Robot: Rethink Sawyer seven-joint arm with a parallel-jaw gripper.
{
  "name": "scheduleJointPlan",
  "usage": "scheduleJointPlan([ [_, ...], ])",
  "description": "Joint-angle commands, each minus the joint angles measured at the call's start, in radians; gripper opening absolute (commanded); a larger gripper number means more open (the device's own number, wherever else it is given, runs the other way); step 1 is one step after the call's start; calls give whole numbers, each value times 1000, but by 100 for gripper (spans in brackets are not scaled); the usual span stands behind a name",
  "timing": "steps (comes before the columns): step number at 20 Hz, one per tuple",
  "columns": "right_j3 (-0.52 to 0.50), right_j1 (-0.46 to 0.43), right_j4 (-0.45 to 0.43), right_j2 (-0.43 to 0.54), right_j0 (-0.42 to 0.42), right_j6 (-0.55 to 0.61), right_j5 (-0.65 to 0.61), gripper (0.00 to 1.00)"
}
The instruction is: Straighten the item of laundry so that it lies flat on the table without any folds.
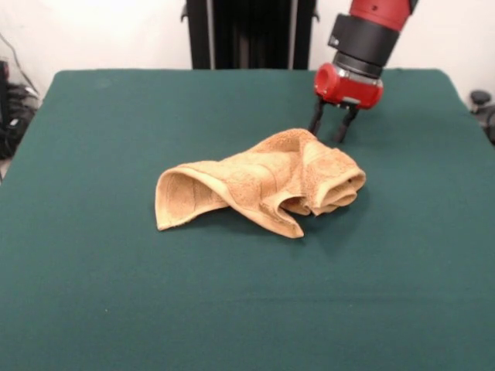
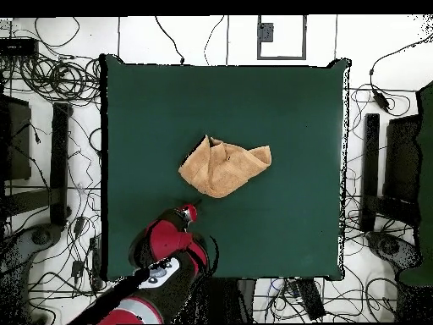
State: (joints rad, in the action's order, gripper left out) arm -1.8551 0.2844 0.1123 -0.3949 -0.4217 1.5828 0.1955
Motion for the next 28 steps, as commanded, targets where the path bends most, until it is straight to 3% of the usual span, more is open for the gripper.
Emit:
scheduleJointPlan([
  [1, 405, -446, 190, 72, 272, 230, 251, 100],
  [7, 434, -356, 79, 192, 399, 136, -95, 100],
  [13, 451, -328, 72, 258, 471, 137, -304, 100],
  [28, 434, -299, -25, 302, 527, 217, -304, 100],
])
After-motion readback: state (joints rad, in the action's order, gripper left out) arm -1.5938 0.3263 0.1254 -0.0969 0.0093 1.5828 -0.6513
